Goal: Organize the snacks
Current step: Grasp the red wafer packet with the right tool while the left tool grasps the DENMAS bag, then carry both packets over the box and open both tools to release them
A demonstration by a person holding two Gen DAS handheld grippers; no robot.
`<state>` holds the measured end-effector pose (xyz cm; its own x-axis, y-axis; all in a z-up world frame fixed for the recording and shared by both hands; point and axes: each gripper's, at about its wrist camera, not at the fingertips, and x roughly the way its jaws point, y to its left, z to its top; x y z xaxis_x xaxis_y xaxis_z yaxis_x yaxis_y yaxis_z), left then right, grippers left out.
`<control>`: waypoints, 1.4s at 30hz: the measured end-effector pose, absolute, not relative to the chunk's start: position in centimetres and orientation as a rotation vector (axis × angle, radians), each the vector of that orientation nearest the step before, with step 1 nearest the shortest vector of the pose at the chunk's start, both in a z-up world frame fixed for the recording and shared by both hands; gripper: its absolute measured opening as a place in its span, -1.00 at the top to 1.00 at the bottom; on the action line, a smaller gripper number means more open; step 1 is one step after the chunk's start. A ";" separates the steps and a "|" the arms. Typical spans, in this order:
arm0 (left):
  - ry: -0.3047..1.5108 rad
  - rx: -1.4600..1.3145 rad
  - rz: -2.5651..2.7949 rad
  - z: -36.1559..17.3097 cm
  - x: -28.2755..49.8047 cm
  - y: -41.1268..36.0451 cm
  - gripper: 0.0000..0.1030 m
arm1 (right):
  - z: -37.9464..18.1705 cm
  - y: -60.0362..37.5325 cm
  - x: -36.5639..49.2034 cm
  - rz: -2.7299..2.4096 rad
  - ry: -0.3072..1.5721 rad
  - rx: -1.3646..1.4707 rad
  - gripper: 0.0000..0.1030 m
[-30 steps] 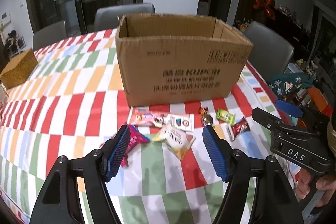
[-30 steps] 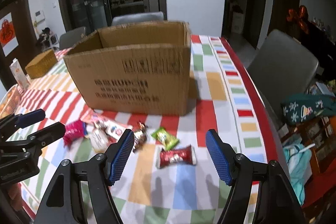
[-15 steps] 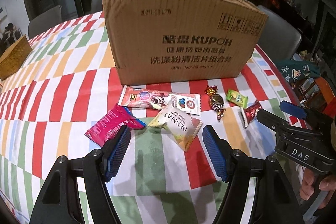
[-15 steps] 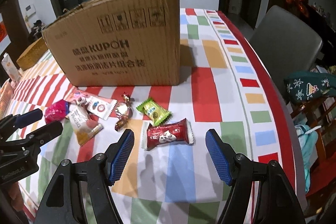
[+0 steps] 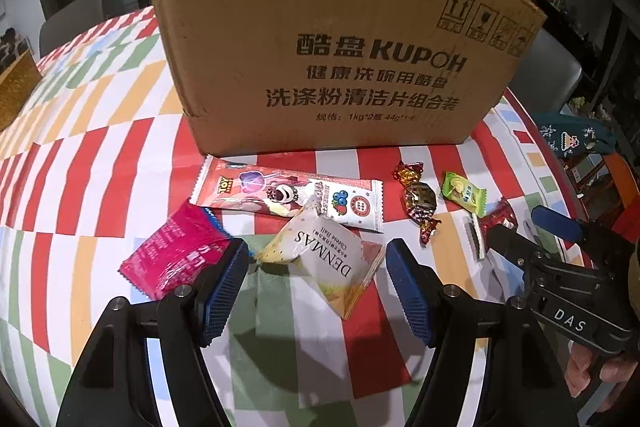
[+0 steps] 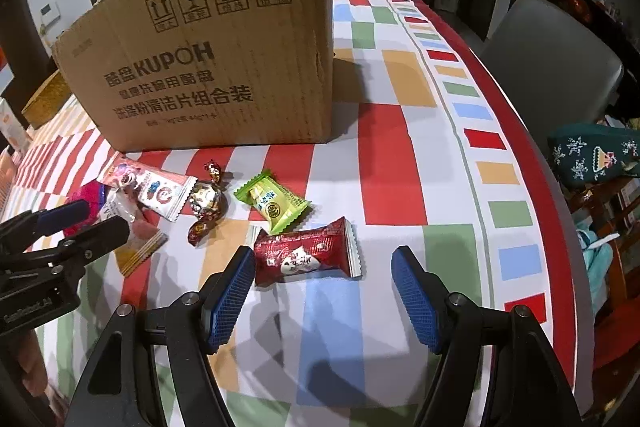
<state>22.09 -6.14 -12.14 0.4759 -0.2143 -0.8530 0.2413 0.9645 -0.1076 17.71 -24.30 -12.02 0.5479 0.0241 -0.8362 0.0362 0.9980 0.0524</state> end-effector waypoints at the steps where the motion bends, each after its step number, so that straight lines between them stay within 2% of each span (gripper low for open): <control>1: 1.040 0.027 -0.281 -12.3 22.2 -6.2 -0.37 | -12.1 -24.3 17.8 -0.006 0.994 0.065 -0.38; 7: 1.059 0.010 -0.284 -13.0 23.3 -6.6 -0.35 | -12.5 -24.2 18.6 0.022 0.997 0.081 -0.38; 12: 1.085 -0.012 -0.299 -13.6 23.5 -6.5 -0.14 | -13.0 -24.0 19.1 0.046 1.015 0.093 -0.38; 14: 1.088 -0.015 -0.306 -13.8 23.5 -6.5 -0.13 | -13.2 -23.9 19.1 0.057 1.022 0.099 -0.38; 16: 1.083 -0.012 -0.309 -13.8 23.3 -6.6 -0.03 | -13.2 -23.8 18.9 0.064 1.015 0.097 -0.36; 17: 1.085 -0.017 -0.314 -13.8 23.2 -6.6 0.10 | -13.2 -23.8 18.9 0.070 1.014 0.099 -0.29; 18: 1.087 -0.023 -0.321 -13.8 23.2 -6.6 0.34 | -13.2 -23.7 18.8 0.073 1.013 0.098 -0.19; 22: 1.088 -0.019 -0.330 -13.8 22.9 -6.9 0.43 | -13.0 -23.7 18.5 0.085 1.006 0.111 -0.08; 28: 1.068 -0.011 -0.344 -13.1 21.8 -7.1 0.44 | -12.7 -23.5 17.7 0.091 0.997 0.121 0.09; 42: 0.965 -0.036 -0.377 -8.4 19.0 -6.5 0.44 | -8.4 -23.0 15.5 0.107 0.887 0.116 0.10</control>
<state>18.99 -6.51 -8.40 0.5095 -0.3290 -0.7951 0.2976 0.9344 -0.1959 15.52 -23.00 -8.38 0.6273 0.1412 -0.7659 -0.0447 0.9883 0.1456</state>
